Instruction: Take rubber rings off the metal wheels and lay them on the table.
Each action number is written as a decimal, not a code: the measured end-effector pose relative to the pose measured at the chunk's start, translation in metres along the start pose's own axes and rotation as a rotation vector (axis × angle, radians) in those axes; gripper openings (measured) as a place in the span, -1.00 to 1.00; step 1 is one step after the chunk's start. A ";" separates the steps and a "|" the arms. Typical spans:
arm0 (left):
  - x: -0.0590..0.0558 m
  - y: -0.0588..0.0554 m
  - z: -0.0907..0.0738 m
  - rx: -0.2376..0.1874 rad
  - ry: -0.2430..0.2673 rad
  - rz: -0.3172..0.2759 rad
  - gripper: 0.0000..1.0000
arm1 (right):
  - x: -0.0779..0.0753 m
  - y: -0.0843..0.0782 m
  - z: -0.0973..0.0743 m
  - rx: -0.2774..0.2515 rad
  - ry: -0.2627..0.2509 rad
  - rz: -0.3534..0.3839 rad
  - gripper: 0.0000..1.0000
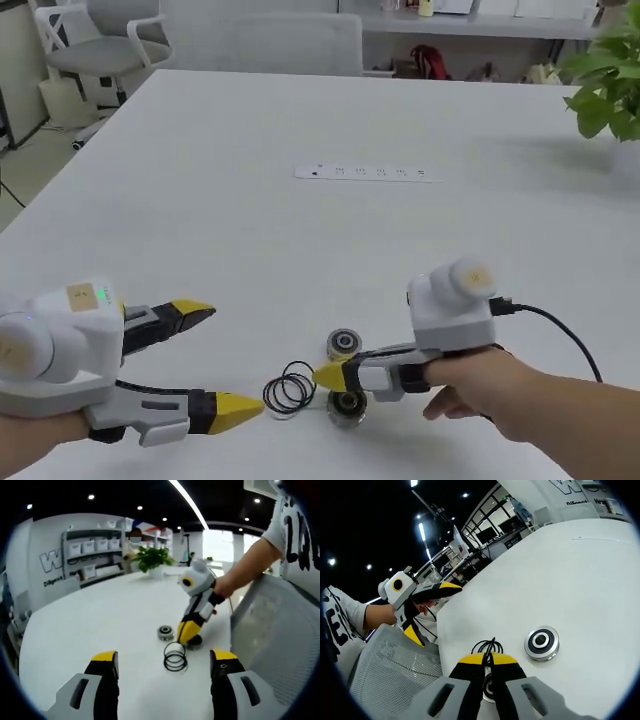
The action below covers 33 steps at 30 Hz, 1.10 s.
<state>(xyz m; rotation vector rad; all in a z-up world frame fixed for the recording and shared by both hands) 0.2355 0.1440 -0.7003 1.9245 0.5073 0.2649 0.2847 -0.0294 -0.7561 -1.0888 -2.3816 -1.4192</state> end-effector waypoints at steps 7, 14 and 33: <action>0.001 0.001 0.001 0.001 -0.004 0.001 0.51 | -0.001 -0.001 0.000 0.005 -0.020 -0.036 -0.82; 0.000 0.001 0.002 0.005 -0.008 0.000 0.51 | -0.003 0.000 -0.003 -0.004 -0.034 -0.057 -0.67; 0.000 0.006 0.004 0.001 -0.014 0.001 0.51 | -0.003 0.015 -0.026 -0.082 -0.049 -0.108 -0.47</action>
Point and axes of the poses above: the centre of the closed fingertips' face, and the gripper's own axes: z roughly forward along the fingers, x roughly to its left, y roughly out of its top, the point moved 7 cm from there along -z, roughly backward along the fingers, and after that the axes turned 9 degrees about -y, right-handed, at the moved point
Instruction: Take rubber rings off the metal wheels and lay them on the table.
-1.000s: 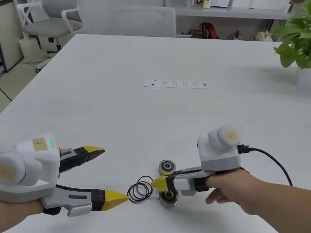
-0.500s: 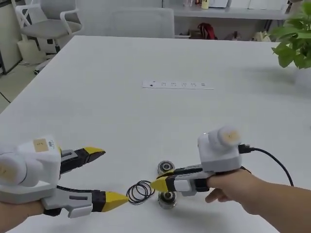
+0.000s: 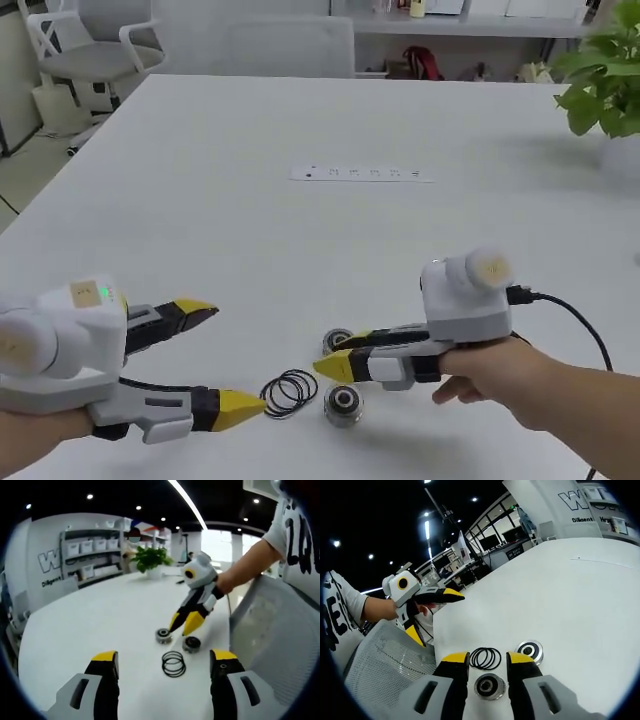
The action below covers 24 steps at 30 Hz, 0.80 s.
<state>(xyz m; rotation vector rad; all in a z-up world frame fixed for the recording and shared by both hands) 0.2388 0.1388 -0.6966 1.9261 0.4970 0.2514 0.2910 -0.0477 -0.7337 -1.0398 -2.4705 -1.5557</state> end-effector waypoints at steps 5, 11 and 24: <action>0.001 0.003 0.000 -0.004 0.002 0.004 0.51 | -0.002 0.001 -0.008 -0.014 -0.011 -0.030 -0.41; 0.002 0.005 0.001 -0.007 0.001 0.008 0.52 | -0.006 0.003 -0.018 -0.047 -0.033 -0.058 -0.30; 0.004 0.008 0.003 -0.008 0.001 0.012 0.52 | -0.011 -0.002 -0.037 -0.069 -0.071 -0.189 -0.06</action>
Point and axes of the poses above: the centre of the closed fingertips' face, and the gripper's own axes: z roughly forward along the fingers, x roughly to its left, y roughly out of its top, the point moved 7 cm from there along -z, roughly backward along the fingers, and after that the axes turned 9 degrees about -y, right-handed, at the moved point
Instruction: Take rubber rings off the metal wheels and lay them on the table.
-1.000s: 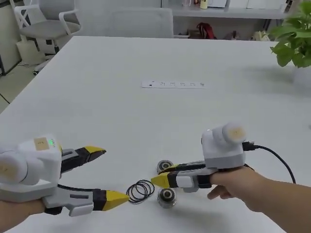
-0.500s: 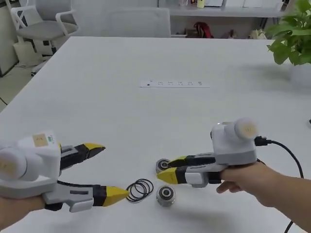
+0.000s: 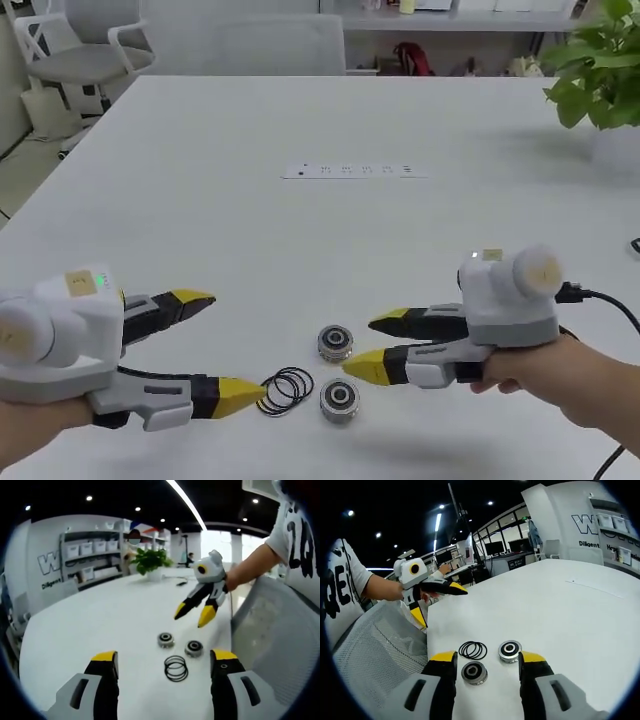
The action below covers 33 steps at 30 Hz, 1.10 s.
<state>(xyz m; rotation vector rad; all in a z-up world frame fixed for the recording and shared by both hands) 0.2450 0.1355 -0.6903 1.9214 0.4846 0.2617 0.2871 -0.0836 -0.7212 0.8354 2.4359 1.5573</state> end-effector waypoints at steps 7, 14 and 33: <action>0.001 0.000 0.000 0.001 0.001 0.001 0.53 | -0.003 -0.003 -0.009 -0.007 -0.019 -0.075 0.06; 0.001 -0.001 -0.001 0.011 0.001 0.006 0.53 | -0.006 -0.015 -0.018 0.011 -0.041 -0.152 0.23; -0.001 -0.006 0.000 0.046 -0.007 0.026 0.58 | -0.016 -0.031 -0.037 0.019 -0.109 -0.224 0.40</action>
Point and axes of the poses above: the centre of the closed fingertips' face, and the gripper's own axes: z roughly forward along the fingers, x roughly to its left, y roughly out of its top, the point moved 7 cm from there along -z, roughly backward along the fingers, and after that the axes turned 9 degrees about -y, right-handed, at the moved point
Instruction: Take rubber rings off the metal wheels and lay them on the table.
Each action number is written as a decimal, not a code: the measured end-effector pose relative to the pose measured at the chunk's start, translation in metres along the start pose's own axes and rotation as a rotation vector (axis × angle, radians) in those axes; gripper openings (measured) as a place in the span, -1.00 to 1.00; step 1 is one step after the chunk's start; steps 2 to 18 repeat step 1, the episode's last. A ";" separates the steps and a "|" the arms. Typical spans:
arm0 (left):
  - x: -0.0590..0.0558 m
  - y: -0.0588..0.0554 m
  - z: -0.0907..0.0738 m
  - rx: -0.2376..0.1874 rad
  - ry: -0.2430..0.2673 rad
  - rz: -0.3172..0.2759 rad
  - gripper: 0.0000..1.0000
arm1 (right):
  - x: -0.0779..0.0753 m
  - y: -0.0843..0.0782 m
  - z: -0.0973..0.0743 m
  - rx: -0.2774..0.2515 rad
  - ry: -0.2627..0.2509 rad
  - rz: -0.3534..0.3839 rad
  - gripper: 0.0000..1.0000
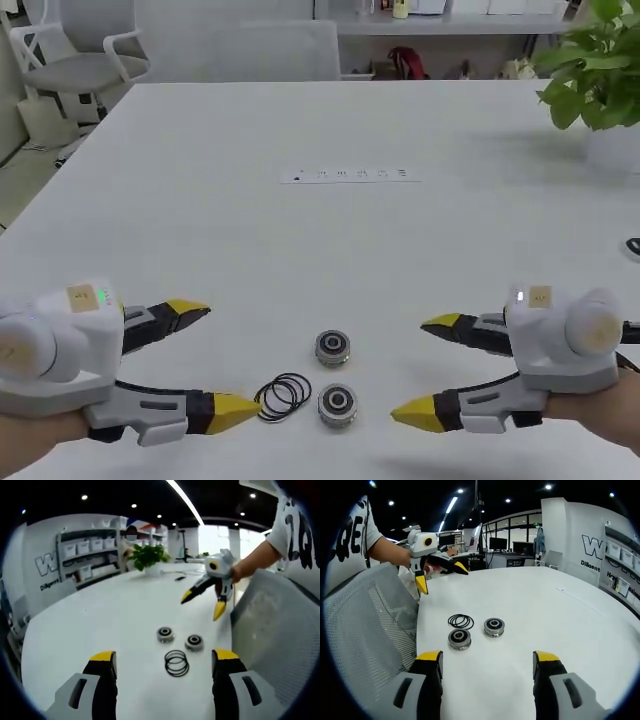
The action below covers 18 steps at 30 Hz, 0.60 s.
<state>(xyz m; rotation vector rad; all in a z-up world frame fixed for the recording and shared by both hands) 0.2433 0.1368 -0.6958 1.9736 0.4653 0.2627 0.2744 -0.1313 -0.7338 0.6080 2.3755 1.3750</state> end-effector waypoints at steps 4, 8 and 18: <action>0.000 0.000 0.000 0.000 0.001 0.000 0.58 | 0.000 0.000 0.000 0.000 -0.003 0.000 0.40; 0.000 0.000 0.000 0.000 0.001 0.000 0.58 | 0.000 0.000 0.000 0.000 -0.003 0.000 0.40; 0.000 0.000 0.000 0.000 0.001 0.000 0.58 | 0.000 0.000 0.000 0.000 -0.003 0.000 0.40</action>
Point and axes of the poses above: the centre of the closed fingertips' face, and the gripper's own axes: z roughly forward along the fingers, x roughly to its left, y roughly out of its top, the point moved 7 cm from there along -z, roughly backward along the fingers, and after that the axes turned 9 degrees about -y, right-handed, at the moved point
